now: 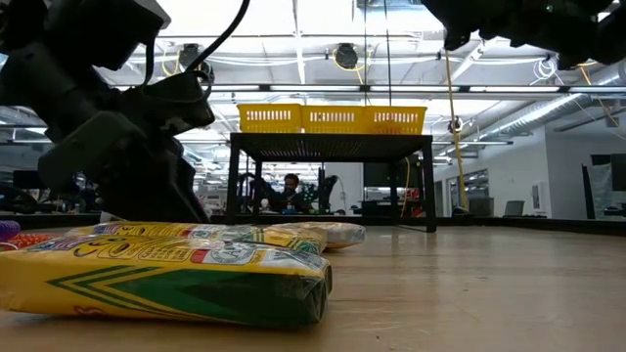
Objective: Pick & Place Office Desk Supplies
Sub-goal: Put the orange rubber band into the right yellow bin on the shelf
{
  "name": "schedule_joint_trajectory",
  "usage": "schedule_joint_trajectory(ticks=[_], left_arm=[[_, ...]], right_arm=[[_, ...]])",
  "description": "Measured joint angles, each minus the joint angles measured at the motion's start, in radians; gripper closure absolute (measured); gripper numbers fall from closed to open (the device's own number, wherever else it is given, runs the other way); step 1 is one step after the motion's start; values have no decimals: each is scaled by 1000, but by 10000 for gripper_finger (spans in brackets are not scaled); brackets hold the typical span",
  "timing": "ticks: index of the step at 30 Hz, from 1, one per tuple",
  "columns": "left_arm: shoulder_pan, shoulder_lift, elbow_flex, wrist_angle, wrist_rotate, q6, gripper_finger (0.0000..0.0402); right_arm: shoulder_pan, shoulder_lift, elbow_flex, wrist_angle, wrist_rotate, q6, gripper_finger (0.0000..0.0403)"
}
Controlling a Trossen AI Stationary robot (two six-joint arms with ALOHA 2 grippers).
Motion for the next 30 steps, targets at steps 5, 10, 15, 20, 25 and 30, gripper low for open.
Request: schedule_joint_trajectory(ticks=[5, 10, 15, 20, 25, 30], left_arm=[[1, -3, -1, -14, -5, 1, 307], [7, -3, -1, -10, 11, -1, 386], [11, -4, -4, 3, 10, -14, 394], [19, -75, -7, -11, -2, 47, 397], [44, -200, 6, -47, -74, 149, 398], [74, -291, 44, -38, -133, 305, 398]], right_arm=[[0, -15, -7, 4, -3, 33, 232], [0, -18, -7, 1, -3, 48, 232], [0, -18, -7, -7, -4, 48, 232], [0, -18, -7, -26, -4, 49, 232], [0, -17, -7, -32, -4, 68, 232], [0, -8, -7, -31, -4, 74, 232]])
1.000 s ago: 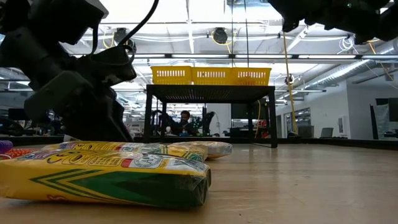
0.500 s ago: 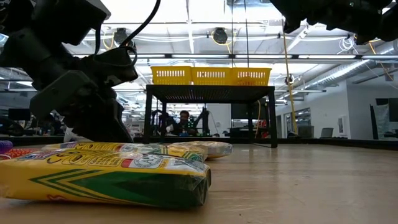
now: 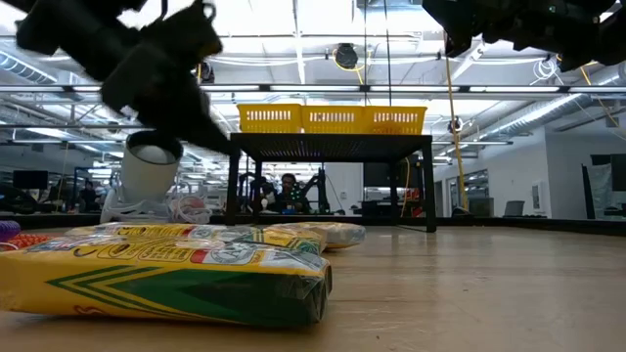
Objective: Pick & Place Office Desk Supplies
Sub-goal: Put the orange rubber band into the right yellow bin on the shelf
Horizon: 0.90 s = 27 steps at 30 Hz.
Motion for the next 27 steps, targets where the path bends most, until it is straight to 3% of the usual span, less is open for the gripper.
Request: schedule_joint_trajectory(ticks=[3, 8, 12, 21, 27], left_arm=[[16, -39, 37, 26, 21, 65, 399], [25, -44, 51, 7, 275, 33, 379], [21, -26, 54, 25, 263, -149, 336], [-13, 39, 53, -240, 212, -222, 193], [-41, 101, 53, -310, 185, -303, 166]], right_arm=[[0, 9, 0, 0, 0, 0, 232], [0, 20, 0, -1, 0, 12, 232], [0, 24, 0, 1, 4, 0, 232], [0, 31, 0, -1, 6, 0, 232], [0, 33, 0, 0, 7, 0, 232]])
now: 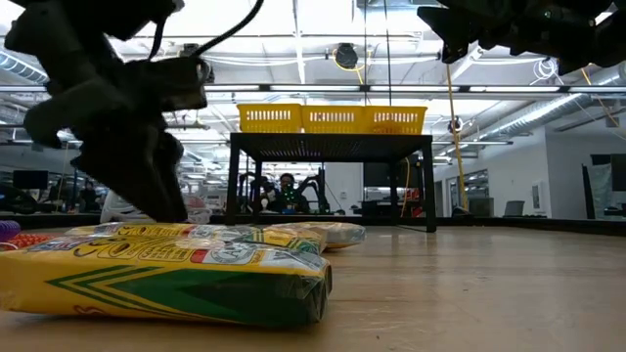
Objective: Pick & Place Office Desk Supplies
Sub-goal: Put the orange rubber band into the right yellow bin on the shelf
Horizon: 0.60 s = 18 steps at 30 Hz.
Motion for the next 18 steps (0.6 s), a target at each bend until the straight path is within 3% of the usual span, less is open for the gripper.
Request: schedule_joint_trajectory(ticks=[10, 14, 18], left_arm=[[-17, 117, 7, -8, 28, -60, 204], [-25, 136, 8, -24, 30, -79, 250], [-26, 139, 7, -25, 41, -77, 322]], right_arm=[[0, 0, 0, 3, 1, 0, 232], [0, 0, 0, 3, 1, 0, 232], [0, 0, 0, 6, 1, 0, 232]])
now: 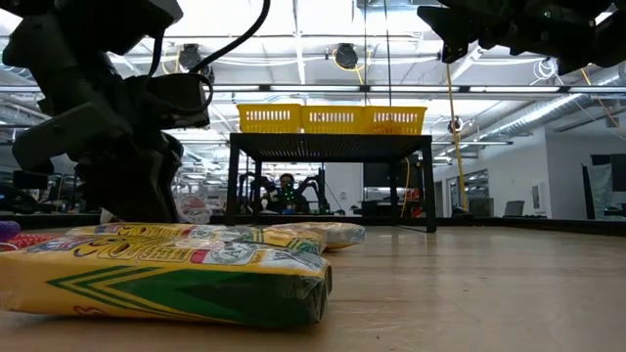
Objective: Pick & Place Office Desk Supplies
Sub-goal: Put the orange rubber band into the right yellow bin on the shelf
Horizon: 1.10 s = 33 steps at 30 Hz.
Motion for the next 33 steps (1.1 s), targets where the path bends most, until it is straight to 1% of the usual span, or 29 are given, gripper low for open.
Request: schedule_joint_trajectory(ticks=[3, 4, 8, 11, 13, 16, 20, 23, 27, 30, 33], left_arm=[[0, 1, 0, 3, 6, 2, 382], [0, 1, 0, 3, 6, 2, 390], [0, 2, -3, 19, -14, 13, 394], [1, -2, -6, 65, -41, 43, 397], [4, -16, -4, 95, -58, 86, 398], [11, -52, 6, 92, -93, 155, 399], [40, -119, 42, 93, -169, 244, 400], [64, -155, 73, 93, -173, 330, 400], [96, -192, 134, 118, -225, 482, 400], [119, -198, 179, 124, -250, 596, 401], [146, -198, 229, 141, -274, 710, 401]], right_arm=[[0, 0, 0, 0, 0, 0, 232], [0, 0, 0, 0, 0, 0, 232], [0, 0, 0, 0, 0, 0, 232], [0, 0, 0, 0, 0, 0, 232], [0, 0, 0, 0, 0, 0, 232], [0, 0, 0, 0, 0, 0, 232], [0, 0, 0, 0, 3, 0, 232], [0, 0, 0, -1, 40, 5, 232], [0, 24, 1, -1, 49, 26, 232], [6, 64, 1, 3, 53, 26, 232], [18, 122, 1, 60, 101, 26, 232]])
